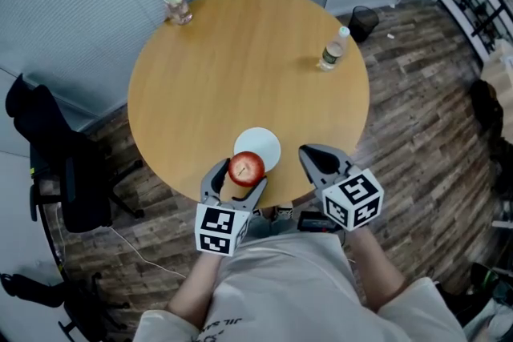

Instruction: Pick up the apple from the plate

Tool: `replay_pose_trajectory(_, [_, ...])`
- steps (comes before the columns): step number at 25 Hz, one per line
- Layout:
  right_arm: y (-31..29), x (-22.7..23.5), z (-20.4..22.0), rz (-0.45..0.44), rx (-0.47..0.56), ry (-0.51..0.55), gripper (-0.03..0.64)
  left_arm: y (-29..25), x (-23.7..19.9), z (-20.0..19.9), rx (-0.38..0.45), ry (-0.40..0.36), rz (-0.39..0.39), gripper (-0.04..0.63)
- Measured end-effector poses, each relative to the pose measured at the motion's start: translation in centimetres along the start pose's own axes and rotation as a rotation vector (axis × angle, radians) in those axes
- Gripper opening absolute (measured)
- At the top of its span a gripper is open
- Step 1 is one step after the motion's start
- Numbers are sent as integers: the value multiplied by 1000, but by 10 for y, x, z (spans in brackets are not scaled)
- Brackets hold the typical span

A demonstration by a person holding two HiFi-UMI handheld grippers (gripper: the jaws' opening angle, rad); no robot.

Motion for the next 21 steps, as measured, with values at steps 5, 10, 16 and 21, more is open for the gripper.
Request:
replay_pose_trajectory(5, [0, -2, -2, -4, 9, -4, 31, 9, -6, -7, 17, -2, -9, 374])
replay_pose_trajectory(10, [3, -1, -2, 4, 10, -4, 31, 9, -3, -12, 16, -10, 7, 374])
replay_pose_trajectory(16, [9, -1, 0, 11, 17, -3, 31, 9, 6, -11, 17, -21, 27, 374])
replay_pose_trajectory(21, [9, -4, -1, 9, 17, 0, 31, 10, 7, -13, 16, -23, 34, 374])
Point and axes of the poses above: the fingertips, and each gripper's own axes: y backward along the fingers, x to its right, z out of its underside, the point moved 4 cm from there along y, backward along the fingers, and after that the axes turned 13 degrees about z, right-handed, at the moved point
